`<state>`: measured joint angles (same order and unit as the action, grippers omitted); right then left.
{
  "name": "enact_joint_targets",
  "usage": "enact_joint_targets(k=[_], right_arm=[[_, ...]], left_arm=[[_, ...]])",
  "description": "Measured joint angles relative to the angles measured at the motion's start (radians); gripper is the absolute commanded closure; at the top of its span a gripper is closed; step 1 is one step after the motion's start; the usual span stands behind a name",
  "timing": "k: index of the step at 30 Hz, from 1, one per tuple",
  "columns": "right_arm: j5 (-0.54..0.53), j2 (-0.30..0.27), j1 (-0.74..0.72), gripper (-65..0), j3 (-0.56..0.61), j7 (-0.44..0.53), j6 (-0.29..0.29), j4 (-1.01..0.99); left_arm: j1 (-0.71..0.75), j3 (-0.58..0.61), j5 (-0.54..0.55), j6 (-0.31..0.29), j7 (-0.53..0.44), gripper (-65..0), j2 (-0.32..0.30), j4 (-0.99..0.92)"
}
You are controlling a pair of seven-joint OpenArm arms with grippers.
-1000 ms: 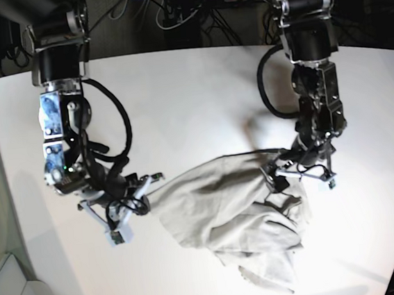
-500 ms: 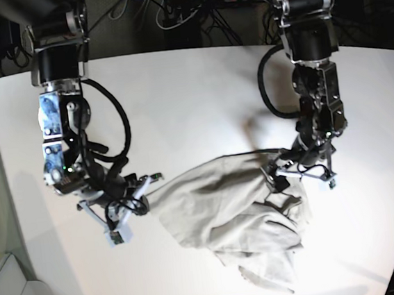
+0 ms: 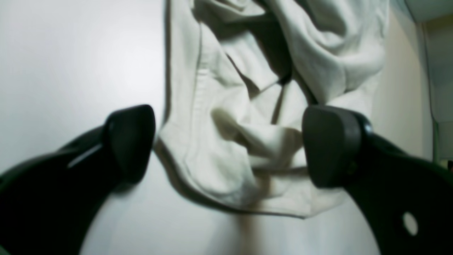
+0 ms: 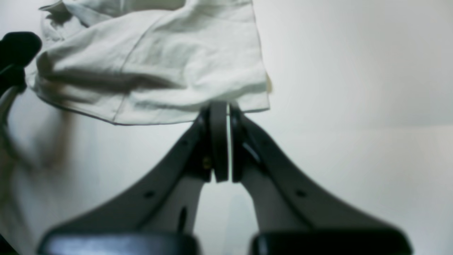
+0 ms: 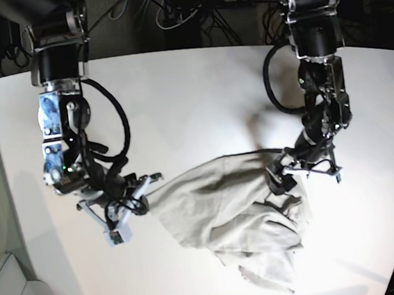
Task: Layout the t-shirt on the table in an organized manner, then fold the t-shirt properly
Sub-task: 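Grasp another t-shirt edge with the left gripper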
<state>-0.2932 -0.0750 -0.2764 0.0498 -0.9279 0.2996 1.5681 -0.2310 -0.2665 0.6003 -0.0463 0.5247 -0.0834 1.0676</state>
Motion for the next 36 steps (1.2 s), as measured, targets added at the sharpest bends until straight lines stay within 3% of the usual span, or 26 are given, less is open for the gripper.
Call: enact_joint_targets(k=[7,10,14,16,23,27,32,36], right_arm=[[0.000,0.000,0.000,-0.1,-0.001,0.000,0.000,0.000],[0.000,0.000,0.000,-0.1,-0.001,0.000,0.000,0.000],[0.000,0.001,0.000,-0.1,-0.001,0.000,0.000,0.000],[0.000,0.001,0.000,-0.1,-0.001,0.000,0.000,0.000],[0.000,0.000,0.011,-0.1,-0.002,0.000,0.000,0.000],[0.000,0.000,0.020,-0.1,-0.002,0.000,0.000,0.000],[0.000,0.000,0.025,-0.1,-0.002,0.000,0.000,0.000],[0.001,0.000,0.025,-0.1,-0.004,0.000,0.000,0.001]], left_arm=[[-0.002,0.007,0.013,-0.009,-0.002,-64.3,-0.022,-0.009],[-0.001,0.000,0.001,0.001,-0.003,-45.4,-0.024,-0.015],[0.007,-0.002,0.003,0.016,0.004,-27.9,-0.032,-0.017],[0.007,-0.003,-0.001,0.021,0.006,-22.6,-0.033,-0.019],[0.010,-0.003,0.000,0.023,0.010,-19.8,-0.033,-0.019],[0.010,-0.003,0.004,0.023,0.077,0.0,-0.033,-0.019],[0.013,-0.011,0.010,0.024,0.139,-0.4,-0.032,0.006],[0.113,-0.098,0.002,0.033,0.230,-0.5,-0.018,0.161]])
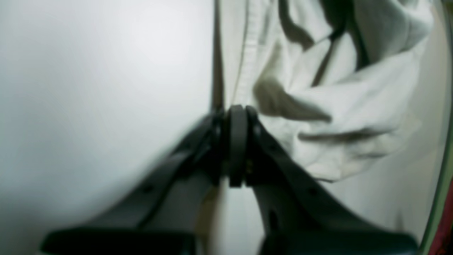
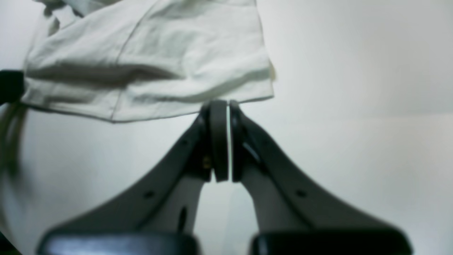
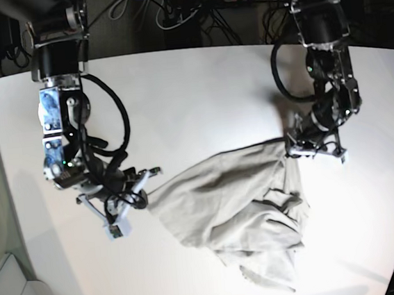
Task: Layout the t-shirt on the table in an organized manner, then fold the t-shirt properly
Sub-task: 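Grasp another t-shirt edge with the left gripper, then pull the t-shirt apart with both grippers to spread it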
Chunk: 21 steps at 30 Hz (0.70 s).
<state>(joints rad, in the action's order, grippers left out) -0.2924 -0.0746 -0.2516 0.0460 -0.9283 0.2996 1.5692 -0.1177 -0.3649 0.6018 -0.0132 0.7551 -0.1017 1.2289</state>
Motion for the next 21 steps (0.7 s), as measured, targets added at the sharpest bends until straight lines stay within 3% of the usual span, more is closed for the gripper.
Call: enact_joint_targets(k=[5,10,17,21], right_arm=[[0.000,0.001,0.001,-0.1,0.000,0.000,0.000,0.002],[0.000,0.042,0.004,-0.1,0.001,-0.040,0.000,0.002],[0.003,0.160,-0.021,-0.1,0.006,-0.152,0.000,0.003],[0.006,0.176,-0.045,-0.1,0.130,-0.174,0.000,0.003]], left_arm=[[0.130,-0.154,-0.030,0.016,0.118,-0.5,-0.003,0.251],[0.233,-0.292,-0.009,0.002,0.166,-0.5,0.000,0.447],[0.325,-0.328,-0.024,0.005,0.164,-0.5,0.002,0.432],[0.353,-0.335,-0.021,0.001,0.148,-0.5,0.001,0.424]])
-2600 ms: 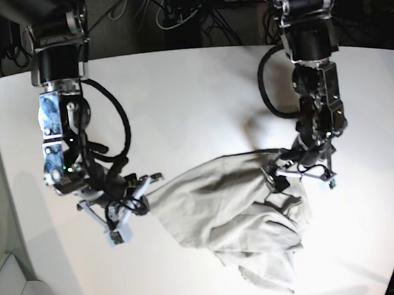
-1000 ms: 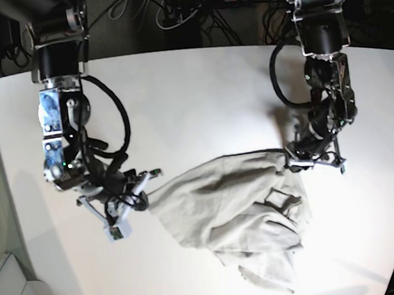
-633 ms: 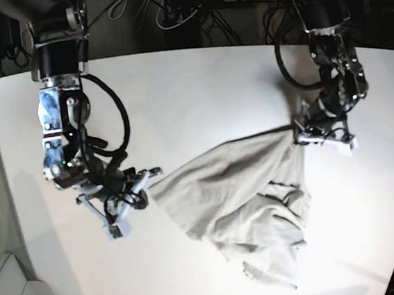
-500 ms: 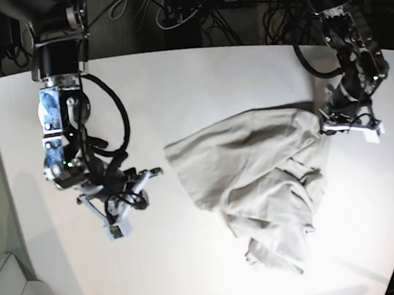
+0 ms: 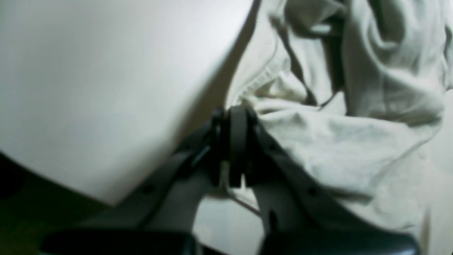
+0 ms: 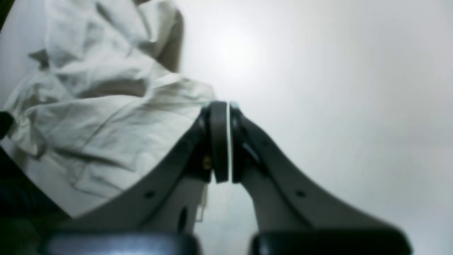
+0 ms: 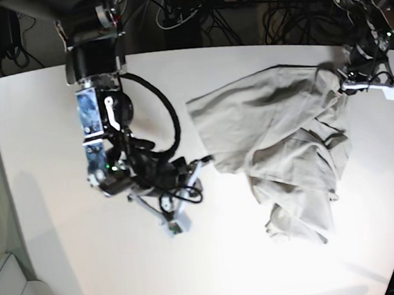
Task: Layout the t-shirt on the table in an organized manner, then fold the t-shirt properly
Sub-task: 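Pull the t-shirt apart with both grippers to spread it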
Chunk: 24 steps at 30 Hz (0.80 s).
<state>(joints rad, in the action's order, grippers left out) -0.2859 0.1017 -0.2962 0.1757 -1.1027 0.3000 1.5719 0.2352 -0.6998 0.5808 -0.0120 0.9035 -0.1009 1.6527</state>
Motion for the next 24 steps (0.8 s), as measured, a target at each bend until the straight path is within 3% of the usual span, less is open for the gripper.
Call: enact_joint_targets(k=[6,13,17,24], right_arm=[[-0.011,0.035,-0.003,-0.1,0.170,0.018,0.000,-0.035],[-0.003,0.034,-0.061,-0.4,0.168,0.086,0.000,-0.238],[-0.003,0.045,-0.145,-5.2,0.168,0.088,0.000,-0.376],[-0.026,0.045,-0.170,-15.6,0.169,0.155,0.000,-0.391]], left_arm=[[0.008,-0.007,0.000,0.000,-0.038,-0.5,0.002,-0.015],[0.006,-0.010,0.000,0.000,-0.040,-0.5,0.002,-0.017],[0.005,-0.007,0.000,0.001,-0.041,-0.5,0.002,-0.018],[0.005,-0.007,0.000,0.001,-0.040,-0.5,0.002,-0.019]])
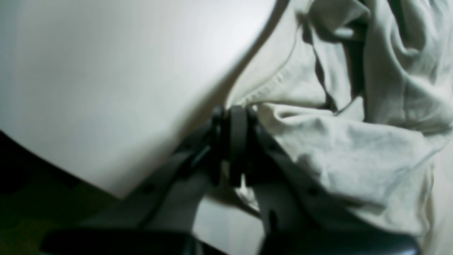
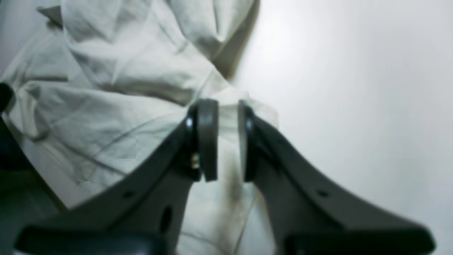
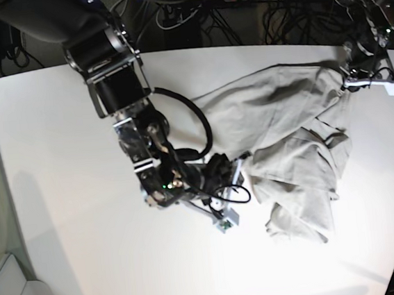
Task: Layout the t-shirt on the table in an organized manner, then fold the t-shirt properly
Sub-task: 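Pull the t-shirt apart with both grippers to spread it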
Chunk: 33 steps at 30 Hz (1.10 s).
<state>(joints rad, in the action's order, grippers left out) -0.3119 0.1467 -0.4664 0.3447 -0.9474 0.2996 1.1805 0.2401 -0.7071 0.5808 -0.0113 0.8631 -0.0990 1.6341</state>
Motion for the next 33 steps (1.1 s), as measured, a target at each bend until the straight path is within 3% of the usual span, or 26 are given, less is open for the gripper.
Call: enact_joint_targets(k=[4,10,15,27,33], right_arm=[[-0.137,0.001,-0.004,-23.9,0.003,0.071,0.000,-0.003],[-0.150,0.001,0.002,-34.7,0.003,0.091,0.000,-0.005],[-0.156,0.000,0.051,-40.6,-0.001,0.218,0.000,-0.071],[-0.157,0.000,0.044,-41.2,0.001,0.416,0.000,-0.281],[-0.161,0.001,0.014,-40.2,0.004,0.472,0.000,-0.384]], left_arm=[[0.000,0.000,0.000,0.000,0.000,-0.5,0.000,0.000],[0.000,0.000,0.001,0.000,0.000,-0.5,0.000,0.000],[0.000,0.000,0.001,0.000,0.000,-0.5,0.000,0.000],[0.000,0.000,0.001,0.000,0.000,-0.5,0.000,0.000],[-0.003,-0.001,0.001,0.000,-0.005,-0.5,0.016,0.000]])
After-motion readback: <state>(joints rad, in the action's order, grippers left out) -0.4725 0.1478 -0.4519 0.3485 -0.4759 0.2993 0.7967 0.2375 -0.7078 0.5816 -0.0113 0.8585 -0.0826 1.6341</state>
